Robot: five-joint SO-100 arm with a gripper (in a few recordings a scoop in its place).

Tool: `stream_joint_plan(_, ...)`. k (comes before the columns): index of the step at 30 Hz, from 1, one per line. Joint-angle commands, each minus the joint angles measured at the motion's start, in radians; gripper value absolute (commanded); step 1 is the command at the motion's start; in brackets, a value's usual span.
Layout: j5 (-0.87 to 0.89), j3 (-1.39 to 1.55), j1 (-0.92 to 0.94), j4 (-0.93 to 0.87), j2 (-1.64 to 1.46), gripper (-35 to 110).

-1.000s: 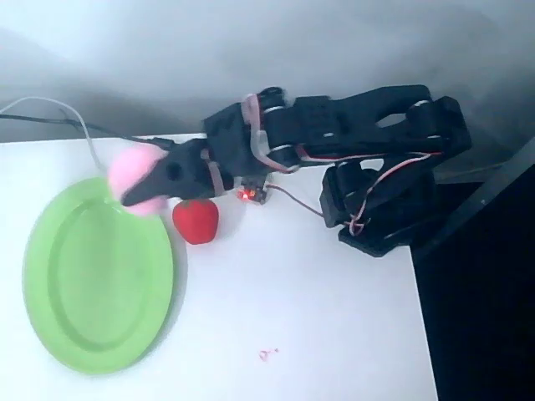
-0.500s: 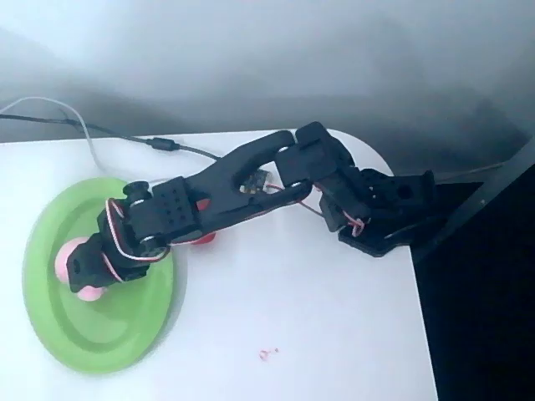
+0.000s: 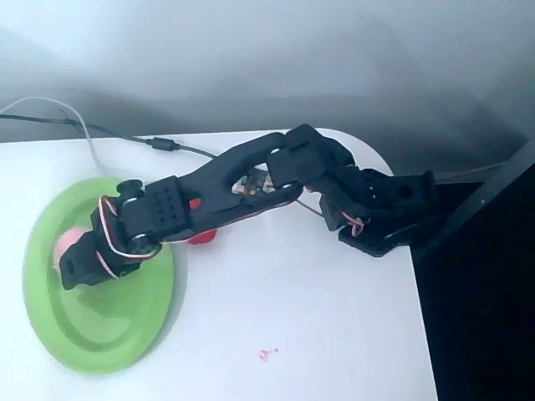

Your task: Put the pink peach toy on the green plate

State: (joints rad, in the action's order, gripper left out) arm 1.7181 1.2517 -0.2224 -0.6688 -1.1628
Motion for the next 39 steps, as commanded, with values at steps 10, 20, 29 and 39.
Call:
stream_joint_plan(10,0.014,-0.011,-0.002,-0.012,-0.178,54)
stream_joint_plan(20,-0.091,0.371,0.041,-0.002,-0.865,0)
stream_joint_plan(29,0.221,1.189,0.109,-0.485,-1.572,0)
stream_joint_plan(39,-0.114,1.779,0.367,-0.454,-2.178,0)
